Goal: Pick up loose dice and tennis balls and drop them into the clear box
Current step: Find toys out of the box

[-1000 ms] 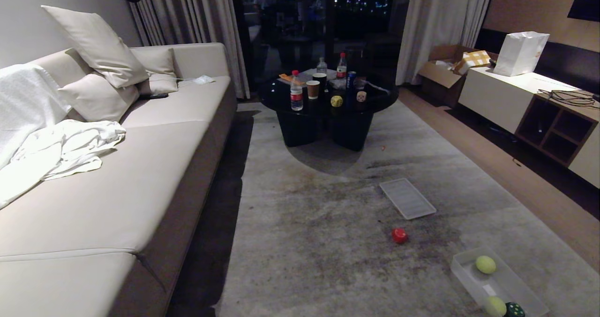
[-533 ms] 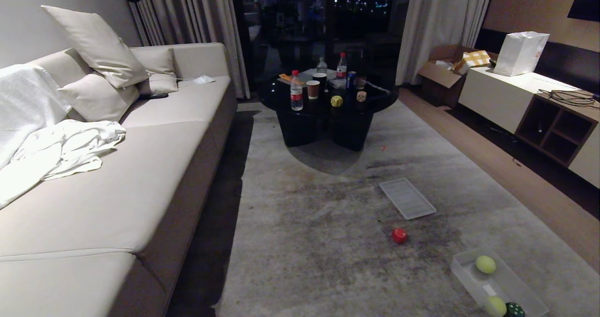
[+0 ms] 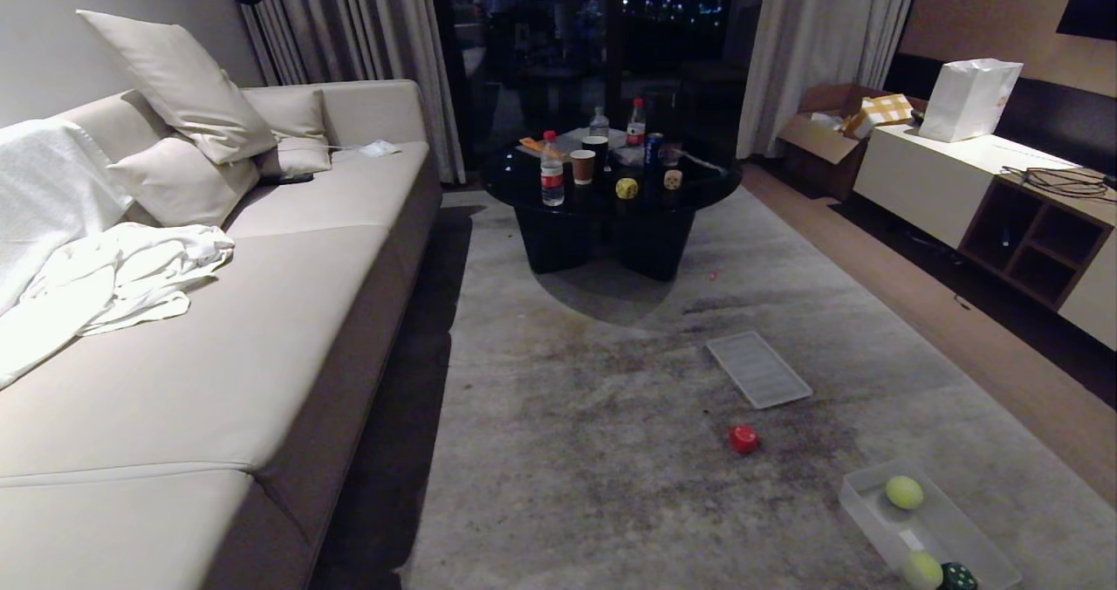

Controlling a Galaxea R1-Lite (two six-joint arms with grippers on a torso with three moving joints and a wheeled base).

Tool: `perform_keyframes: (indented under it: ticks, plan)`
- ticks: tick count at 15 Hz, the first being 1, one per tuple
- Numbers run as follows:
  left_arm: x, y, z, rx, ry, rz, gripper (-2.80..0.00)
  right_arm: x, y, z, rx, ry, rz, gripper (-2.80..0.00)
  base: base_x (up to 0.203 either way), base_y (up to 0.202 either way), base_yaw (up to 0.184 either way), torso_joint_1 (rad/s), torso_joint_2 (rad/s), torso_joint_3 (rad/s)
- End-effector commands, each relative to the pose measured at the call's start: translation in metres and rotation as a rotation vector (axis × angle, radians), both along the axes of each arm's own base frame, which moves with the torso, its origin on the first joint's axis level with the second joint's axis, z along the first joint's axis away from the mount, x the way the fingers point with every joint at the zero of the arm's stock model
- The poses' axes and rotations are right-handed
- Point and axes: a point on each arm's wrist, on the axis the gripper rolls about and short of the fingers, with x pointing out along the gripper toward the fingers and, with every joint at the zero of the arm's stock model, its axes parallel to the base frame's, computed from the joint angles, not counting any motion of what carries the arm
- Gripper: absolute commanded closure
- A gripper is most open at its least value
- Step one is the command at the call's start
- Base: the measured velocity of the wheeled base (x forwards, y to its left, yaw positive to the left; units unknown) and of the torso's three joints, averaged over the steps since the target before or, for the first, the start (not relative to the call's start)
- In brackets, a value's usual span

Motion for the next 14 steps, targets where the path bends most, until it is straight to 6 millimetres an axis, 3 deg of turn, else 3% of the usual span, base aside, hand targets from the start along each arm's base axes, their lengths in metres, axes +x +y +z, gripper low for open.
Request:
perform_keyframes:
  ticks: [1,3,14]
  plan:
    - [0.0002,0.0000,-0.0002,-0.003,0.001,0.001,0.00,0.0001,0.0000,0.0000,0.001,0.001,-0.001,0.00,0.000,0.000,0.000,0.000,0.00,0.000]
    - [0.0002,0.0000,-0.0002,0.005,0.002,0.000,0.00,0.0001,0.0000,0.0000,0.001,0.001,0.001,0.00,0.045,0.000,-0.001,-0.001,0.00,0.003]
    - [0.0002,0.0000,-0.0004,-0.001,0.003,0.000,0.00,0.0001,-0.0001,0.0000,0.004,0.001,-0.001,0.00,0.185,0.000,0.000,0.001,0.00,0.003]
